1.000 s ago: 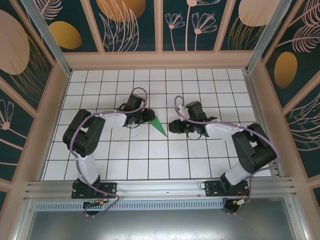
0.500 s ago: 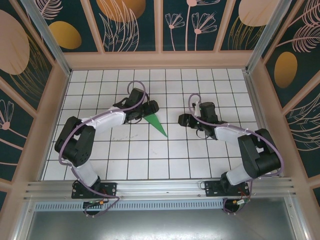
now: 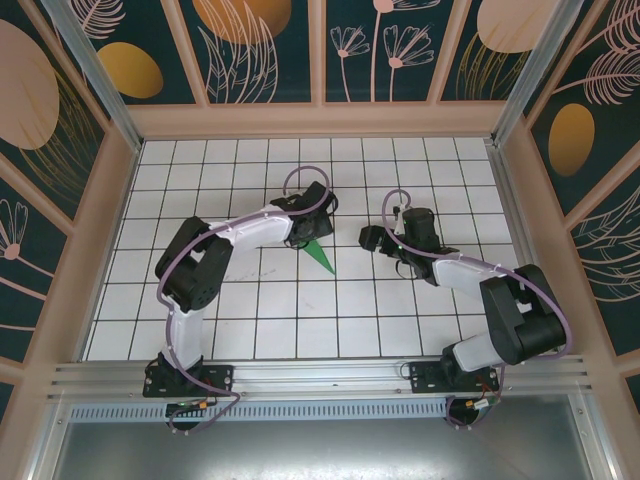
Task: Fold a paper plane with a square sheet of paper (pick it up from the middle)
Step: Fold the wing for the fifth time at the center of the table, then turn over a paper plane at the center of the table.
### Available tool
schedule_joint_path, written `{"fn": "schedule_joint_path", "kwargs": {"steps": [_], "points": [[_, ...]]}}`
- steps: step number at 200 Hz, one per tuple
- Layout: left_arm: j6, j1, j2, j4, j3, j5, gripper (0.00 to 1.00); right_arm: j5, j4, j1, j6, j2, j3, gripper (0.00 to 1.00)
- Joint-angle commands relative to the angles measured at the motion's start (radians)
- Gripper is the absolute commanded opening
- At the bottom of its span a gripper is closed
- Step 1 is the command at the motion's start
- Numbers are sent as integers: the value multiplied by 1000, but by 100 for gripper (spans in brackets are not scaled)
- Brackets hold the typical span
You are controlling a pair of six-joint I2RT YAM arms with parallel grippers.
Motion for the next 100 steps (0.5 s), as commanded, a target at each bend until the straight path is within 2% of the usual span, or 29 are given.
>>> {"fn": "schedule_joint_path", "kwargs": {"steps": [1, 26, 76, 100], "points": [[-45, -4, 0, -114, 25, -73, 63, 29, 34, -5, 11, -17, -7, 93], [-68, -8, -14, -111, -9, -53, 55, 30, 26, -5, 12, -11, -1, 92], [-118, -10, -70, -99, -78, -31, 51, 32, 8, -5, 18, -3, 10, 91], [-157, -10, -105, -48, -132, -11, 46, 30, 5, -5, 20, 5, 14, 90]]}}
